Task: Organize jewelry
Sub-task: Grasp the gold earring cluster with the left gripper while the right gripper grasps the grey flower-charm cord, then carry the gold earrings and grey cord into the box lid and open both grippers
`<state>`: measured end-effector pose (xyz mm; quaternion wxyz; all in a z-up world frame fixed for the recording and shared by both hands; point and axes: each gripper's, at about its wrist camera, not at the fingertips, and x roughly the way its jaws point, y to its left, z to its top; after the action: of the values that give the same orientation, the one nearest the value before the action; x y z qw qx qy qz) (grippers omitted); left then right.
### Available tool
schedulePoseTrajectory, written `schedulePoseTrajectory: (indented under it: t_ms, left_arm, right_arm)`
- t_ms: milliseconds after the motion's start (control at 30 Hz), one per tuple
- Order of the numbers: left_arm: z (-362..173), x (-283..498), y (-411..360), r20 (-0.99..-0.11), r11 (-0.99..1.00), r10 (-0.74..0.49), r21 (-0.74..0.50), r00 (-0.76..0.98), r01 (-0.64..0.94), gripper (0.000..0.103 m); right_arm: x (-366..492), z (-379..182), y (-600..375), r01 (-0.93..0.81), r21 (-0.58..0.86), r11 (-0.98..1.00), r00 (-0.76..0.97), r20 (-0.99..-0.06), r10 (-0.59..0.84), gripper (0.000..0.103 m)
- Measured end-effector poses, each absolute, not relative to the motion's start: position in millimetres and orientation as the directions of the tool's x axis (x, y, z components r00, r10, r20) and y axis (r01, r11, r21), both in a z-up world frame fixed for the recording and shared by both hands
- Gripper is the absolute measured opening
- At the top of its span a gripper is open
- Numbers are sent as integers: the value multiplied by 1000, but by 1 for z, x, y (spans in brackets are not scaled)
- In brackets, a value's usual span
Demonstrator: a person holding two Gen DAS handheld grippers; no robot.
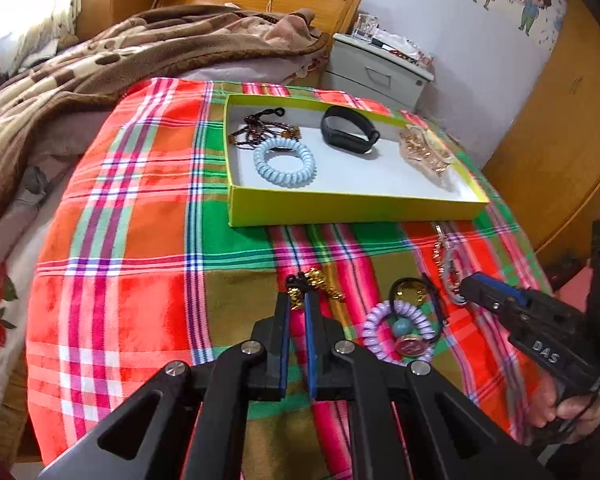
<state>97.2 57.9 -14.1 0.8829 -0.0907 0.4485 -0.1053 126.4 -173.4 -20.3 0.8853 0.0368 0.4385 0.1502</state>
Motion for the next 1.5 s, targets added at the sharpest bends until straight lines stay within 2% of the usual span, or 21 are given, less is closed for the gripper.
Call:
schedulePoseTrajectory:
  t_ms: [100,167,200,233,400,500,700,733,767,800,833,1133,1500]
  left_arm:
    - [-12,98,61,-769,964,-254,-248,587,92,9]
    - [-11,99,61,-767,964,-256,-250,588,92,24]
    - [-11,99,60,-769,966,-250,-243,589,94,42]
    - [-10,101,59,-772,968,-243,-234,588,94,47]
    - [-12,108,45,-790,978,-210,-163,576,132,47]
    - [-17,113,36,-808,990,-132,-78,574,118,47]
    - [-20,113,27,-813,992,-76,-4,578,125,47]
    - [-20,113,26,-810,992,-73,1,582,127,41]
    - [-20,112,26,-807,991,-77,2,585,132,35]
    - [-19,112,25,-806,991,-81,-1,586,136,23]
    - [-19,113,25,-807,991,-83,-3,585,136,20]
    - [-13,110,35,-796,993,-102,-48,597,105,19]
    - [24,108,38,-745,993,-115,-60,657,106,19]
  right_arm:
    - [125,-18,-178,-225,205,952,586,-753,301,17]
    - [124,-16,-181,-220,215,952,597,-742,305,16]
    - [123,-13,-183,-218,222,950,605,-733,310,16]
    - [122,-11,-185,-217,229,949,612,-725,316,16]
    - [118,-2,-191,-209,244,947,636,-701,321,16]
    - [115,4,-192,-216,248,945,648,-687,328,16]
    - [114,9,-194,-225,262,939,654,-673,344,16]
    - [113,10,-194,-226,263,938,656,-671,346,16]
    - [113,10,-194,-226,263,938,657,-670,346,16]
    - [113,11,-194,-225,262,938,658,-669,345,16]
    - [113,11,-195,-223,265,938,659,-668,346,16]
    - [110,16,-197,-223,267,937,667,-659,347,16]
    - [122,38,-194,-236,250,939,691,-636,343,16]
